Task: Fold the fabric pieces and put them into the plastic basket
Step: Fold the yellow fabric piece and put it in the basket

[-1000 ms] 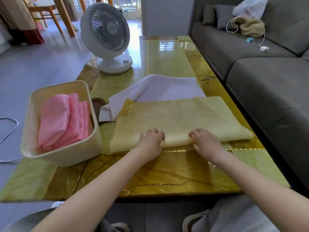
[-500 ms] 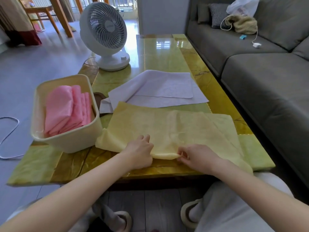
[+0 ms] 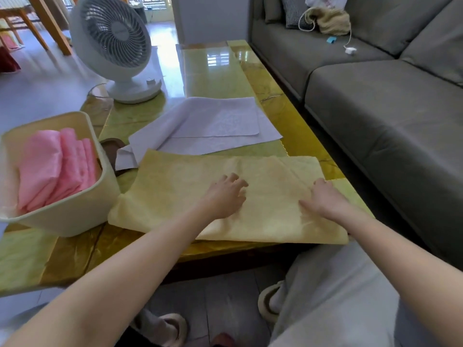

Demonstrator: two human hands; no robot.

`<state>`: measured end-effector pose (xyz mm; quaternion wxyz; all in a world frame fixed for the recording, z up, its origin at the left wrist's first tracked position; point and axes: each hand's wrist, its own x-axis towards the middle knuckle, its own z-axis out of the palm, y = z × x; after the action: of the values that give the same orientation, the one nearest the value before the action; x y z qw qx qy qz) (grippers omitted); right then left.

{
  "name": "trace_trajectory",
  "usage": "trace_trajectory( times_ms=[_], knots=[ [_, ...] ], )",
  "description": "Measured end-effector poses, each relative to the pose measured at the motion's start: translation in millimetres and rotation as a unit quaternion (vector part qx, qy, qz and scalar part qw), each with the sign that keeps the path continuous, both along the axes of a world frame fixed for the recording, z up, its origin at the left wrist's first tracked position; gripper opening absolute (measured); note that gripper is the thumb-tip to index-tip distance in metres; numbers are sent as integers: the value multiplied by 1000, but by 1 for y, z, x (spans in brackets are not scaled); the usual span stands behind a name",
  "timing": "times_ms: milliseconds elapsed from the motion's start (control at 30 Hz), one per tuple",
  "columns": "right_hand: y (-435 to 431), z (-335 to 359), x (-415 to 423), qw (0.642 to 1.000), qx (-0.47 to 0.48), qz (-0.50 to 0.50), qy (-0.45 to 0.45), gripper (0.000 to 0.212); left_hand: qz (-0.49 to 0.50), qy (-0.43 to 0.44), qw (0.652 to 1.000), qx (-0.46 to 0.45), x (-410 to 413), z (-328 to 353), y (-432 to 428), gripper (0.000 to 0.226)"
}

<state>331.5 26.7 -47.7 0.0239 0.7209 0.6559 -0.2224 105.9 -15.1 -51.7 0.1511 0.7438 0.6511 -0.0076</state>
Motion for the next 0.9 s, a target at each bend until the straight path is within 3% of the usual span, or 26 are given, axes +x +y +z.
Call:
trace_trajectory(
  times_ms=[133, 233, 367, 633, 767, 900],
  knots=[
    [2, 14, 0, 998, 7, 43, 37, 41, -9, 73, 997, -23, 16, -8, 7, 46],
    [-10, 25, -16, 991, 0, 62, 116, 32, -2, 88, 996, -15, 18, -9, 8, 46],
    [-21, 21, -31, 986, -47, 73, 141, 33, 2, 88, 996, -18, 18, -9, 10, 47],
    [3, 23, -13, 968, 61, -52, 239, 51, -9, 75, 997, -10, 14, -7, 10, 41],
    [17, 24, 4, 960, 147, -99, 215, 45, 11, 50, 999, 0, 13, -6, 22, 35],
    [28, 13, 15, 976, 42, -138, 161, 56, 35, 16, 999, 21, 7, -5, 42, 35]
  ],
)
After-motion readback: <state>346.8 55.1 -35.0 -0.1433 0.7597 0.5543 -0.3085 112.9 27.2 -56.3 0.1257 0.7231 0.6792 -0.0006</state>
